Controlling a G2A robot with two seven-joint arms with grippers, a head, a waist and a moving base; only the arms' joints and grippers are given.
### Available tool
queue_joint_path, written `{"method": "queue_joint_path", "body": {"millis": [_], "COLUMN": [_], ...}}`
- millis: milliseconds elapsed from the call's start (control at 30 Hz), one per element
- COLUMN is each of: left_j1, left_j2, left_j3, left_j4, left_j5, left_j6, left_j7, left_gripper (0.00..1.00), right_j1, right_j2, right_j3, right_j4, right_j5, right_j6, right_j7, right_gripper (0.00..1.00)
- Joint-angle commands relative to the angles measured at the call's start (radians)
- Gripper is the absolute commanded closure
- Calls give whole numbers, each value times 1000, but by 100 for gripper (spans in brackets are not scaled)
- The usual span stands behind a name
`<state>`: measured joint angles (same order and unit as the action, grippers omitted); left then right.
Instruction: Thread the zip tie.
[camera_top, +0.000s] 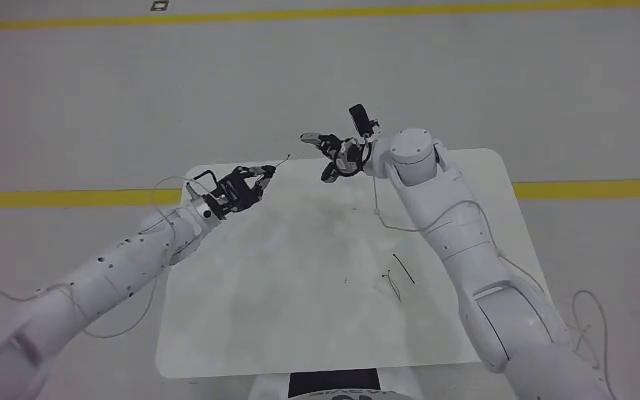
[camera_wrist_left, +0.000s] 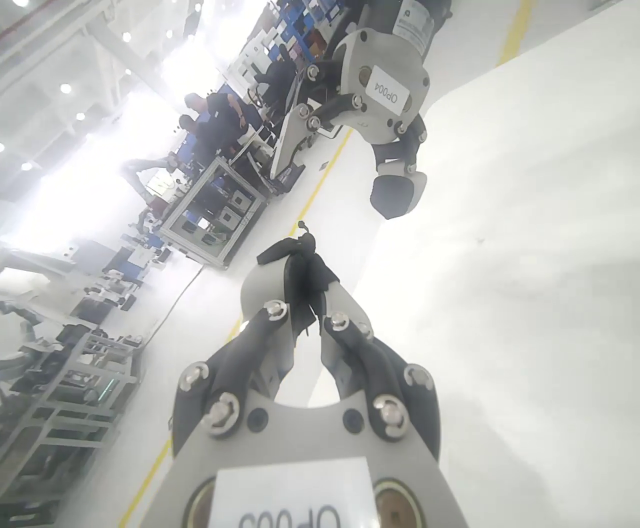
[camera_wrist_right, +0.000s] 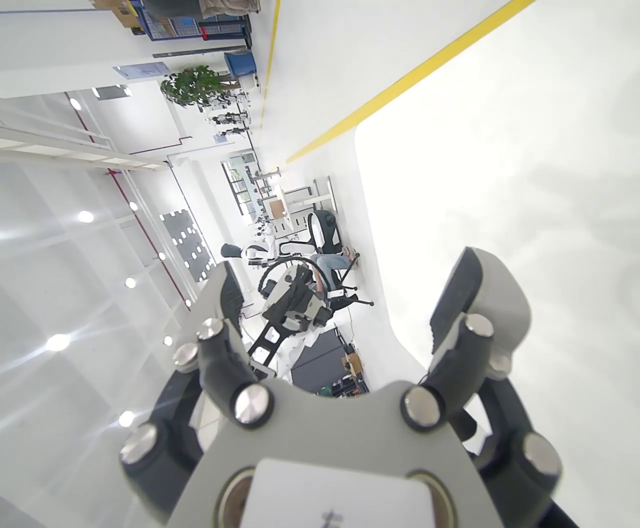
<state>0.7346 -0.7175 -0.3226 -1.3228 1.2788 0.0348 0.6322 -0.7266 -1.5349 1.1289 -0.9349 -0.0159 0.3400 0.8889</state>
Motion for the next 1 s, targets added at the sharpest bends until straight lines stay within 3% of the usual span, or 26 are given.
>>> {"method": "queue_joint_path", "body": {"millis": [0,267,333,433,633,767,967], "left_j1": [-1,1,12,25,37,48,10], "left_j2": [0,0,-3,-4,-7,-9,-2], "left_j3": [-6,-6,-23,-52,-93,-68,48], "left_j4": [4,5,14,52,117,110,93], "left_j5": [13,10,-42,-153,-291,-364,-424], "left_j6": [-12,-13,-37,-145,-368,-375,-375], "left_j7": [2,-2,-8,17,69,106,138], "left_gripper": [100,100,100,100,100,100,100], "right_j1": [0,0,0,0,0,0,0], "right_j2": [0,0,0,0,0,0,0], "right_j3": [0,0,0,0,0,0,0], "right_j4": [0,0,0,0,0,0,0], "right_j5": [0,0,0,0,0,0,0], "right_j6": [0,0,0,0,0,0,0], "right_j7": [0,0,0,0,0,0,0], "right_gripper": [0,0,0,0,0,0,0]}}
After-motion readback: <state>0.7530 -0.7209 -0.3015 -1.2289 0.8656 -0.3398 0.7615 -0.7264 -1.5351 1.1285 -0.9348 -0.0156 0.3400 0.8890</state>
